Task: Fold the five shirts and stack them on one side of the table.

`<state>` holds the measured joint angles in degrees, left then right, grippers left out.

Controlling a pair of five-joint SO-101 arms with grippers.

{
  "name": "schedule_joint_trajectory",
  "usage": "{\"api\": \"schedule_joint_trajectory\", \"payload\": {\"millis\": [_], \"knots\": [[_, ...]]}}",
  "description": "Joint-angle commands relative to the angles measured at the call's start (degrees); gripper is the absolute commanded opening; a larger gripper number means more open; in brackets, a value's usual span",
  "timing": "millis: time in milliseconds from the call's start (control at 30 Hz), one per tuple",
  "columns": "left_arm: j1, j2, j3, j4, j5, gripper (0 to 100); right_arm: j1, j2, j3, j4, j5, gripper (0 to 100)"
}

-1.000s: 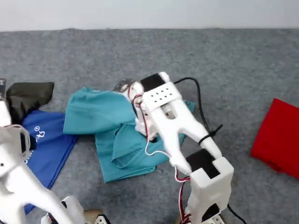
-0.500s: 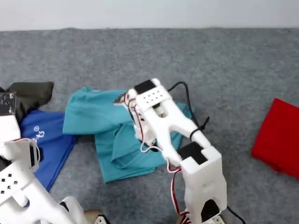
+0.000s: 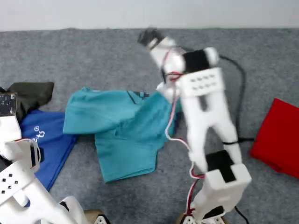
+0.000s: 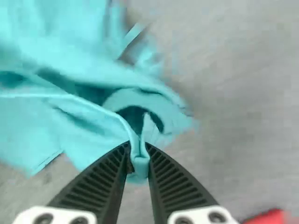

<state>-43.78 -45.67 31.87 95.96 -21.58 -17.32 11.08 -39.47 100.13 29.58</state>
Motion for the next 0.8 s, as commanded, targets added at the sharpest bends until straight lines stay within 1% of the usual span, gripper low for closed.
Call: {"api": "schedule_joint_trajectory", "payload": {"millis": [0, 100, 200, 267, 400, 500, 600, 700, 767], "knots": [[0.00, -1.05, 1.63, -3.34, -0.35, 20, 4.79, -4.70, -13.36, -2.95, 0.88, 1.0], [0.00, -1.05, 3.38, -3.78, -0.35, 20, 8.40, -4.79, -20.92, -6.64, 0.88, 1.0], [0.35, -1.05, 4.18, -3.78, -0.35, 20, 11.38, -4.79, -24.35, -8.57, 0.97, 1.0], [1.67, -1.14, 4.44, -3.43, -0.35, 20, 13.49, -4.62, -24.00, -7.96, 1.23, 1.0], [5.10, -1.14, 4.53, -3.25, -0.18, 20, 18.51, -2.15, -18.81, -5.85, 2.64, 1.0], [6.68, -1.14, 4.53, -3.25, 0.00, 20, 23.52, 1.54, -14.07, -6.81, 2.55, 1.0], [6.77, -1.14, 4.53, -3.25, 0.00, 20, 28.00, 6.20, -12.66, -8.57, 2.46, 1.0], [6.95, -1.14, 4.53, -3.16, 0.00, 20, 29.76, 8.31, -12.84, -8.13, 1.49, 1.0], [9.05, -1.14, 4.53, -3.16, -0.18, 20, 29.76, 8.22, -12.75, -6.37, 1.67, 1.0]]}}
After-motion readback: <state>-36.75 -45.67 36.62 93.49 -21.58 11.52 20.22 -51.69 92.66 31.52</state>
